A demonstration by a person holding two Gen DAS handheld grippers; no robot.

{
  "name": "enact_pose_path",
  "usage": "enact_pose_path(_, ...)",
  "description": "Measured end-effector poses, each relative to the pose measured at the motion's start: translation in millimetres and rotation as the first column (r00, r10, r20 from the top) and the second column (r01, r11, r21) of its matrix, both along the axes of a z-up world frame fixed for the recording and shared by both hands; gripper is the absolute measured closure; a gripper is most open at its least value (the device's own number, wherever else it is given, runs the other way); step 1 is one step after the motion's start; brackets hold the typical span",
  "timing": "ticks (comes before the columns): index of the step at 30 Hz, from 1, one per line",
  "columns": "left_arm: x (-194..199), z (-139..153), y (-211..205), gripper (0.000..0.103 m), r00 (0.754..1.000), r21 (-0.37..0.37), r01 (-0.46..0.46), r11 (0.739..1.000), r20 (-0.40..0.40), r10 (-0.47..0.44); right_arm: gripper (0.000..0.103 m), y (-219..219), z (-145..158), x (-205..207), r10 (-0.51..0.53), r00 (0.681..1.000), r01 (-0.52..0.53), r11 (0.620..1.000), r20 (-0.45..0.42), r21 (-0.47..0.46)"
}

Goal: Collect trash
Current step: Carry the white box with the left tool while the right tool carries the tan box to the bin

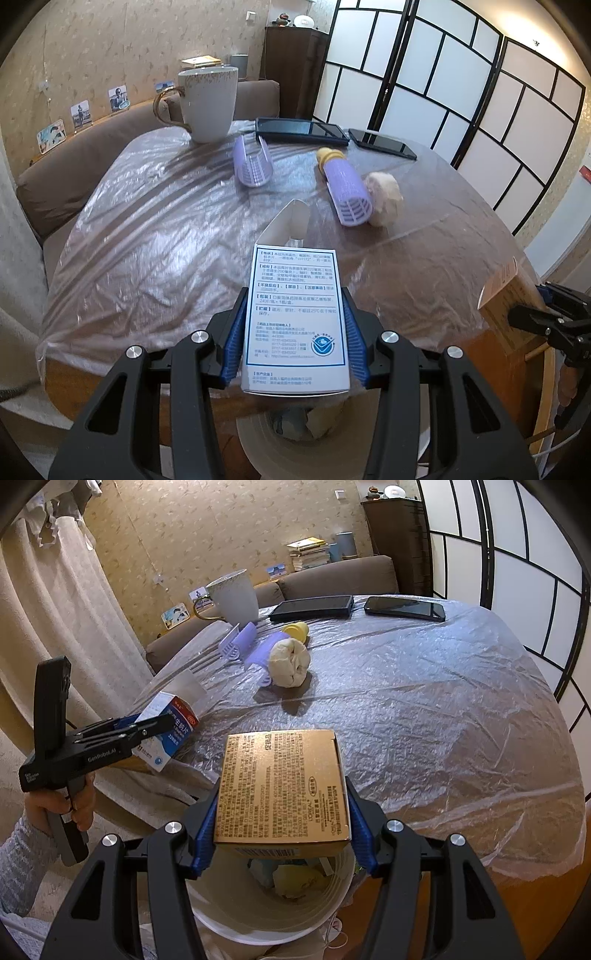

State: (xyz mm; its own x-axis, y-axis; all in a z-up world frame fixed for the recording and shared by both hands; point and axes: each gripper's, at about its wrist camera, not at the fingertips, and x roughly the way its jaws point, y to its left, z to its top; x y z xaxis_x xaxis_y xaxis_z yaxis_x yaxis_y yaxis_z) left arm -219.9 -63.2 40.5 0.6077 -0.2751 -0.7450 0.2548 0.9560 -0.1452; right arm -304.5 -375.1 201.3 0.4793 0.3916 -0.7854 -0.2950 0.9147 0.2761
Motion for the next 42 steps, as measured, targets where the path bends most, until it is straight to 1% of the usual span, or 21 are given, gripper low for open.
enact_pose_path(9, -18, -7, -4, 0.055, 1.000, -0.008, 0.004, 1.000, -0.014, -0.004, 0.045, 5, -2, -14, 0.015, 1.000, -0.015, 1.000, -0.016, -0.003)
enact_pose_path(19, -33, 1, -9, 0.055, 0.999, -0.010, 0.035, 0.999, -0.001, -0.035, 0.045, 9, -2, -24, 0.036, 0.999, -0.036, 0.999, -0.019, -0.002)
enact_pose_path(24, -42, 4, -14, 0.055, 0.998, 0.004, 0.057, 0.998, 0.001, -0.057, 0.045, 11, -7, -24, 0.040, 0.999, -0.040, 0.999, -0.033, -0.001)
enact_pose_path(30, -52, -2, -20, 0.055, 0.996, 0.020, 0.084, 0.996, -0.017, -0.084, 0.045, 17, -16, -29, 0.065, 0.997, -0.066, 0.998, -0.047, -0.009)
enact_pose_path(35, -57, -5, -23, 0.056, 0.995, 0.029, 0.093, 0.995, -0.027, -0.092, 0.045, 19, -23, -36, 0.101, 0.993, -0.101, 0.995, -0.052, 0.004)
enact_pose_path(42, -64, -7, -29, 0.056, 0.993, 0.040, 0.113, 0.993, -0.035, -0.112, 0.045, 18, -32, -47, 0.114, 0.991, -0.113, 0.993, -0.073, 0.013)
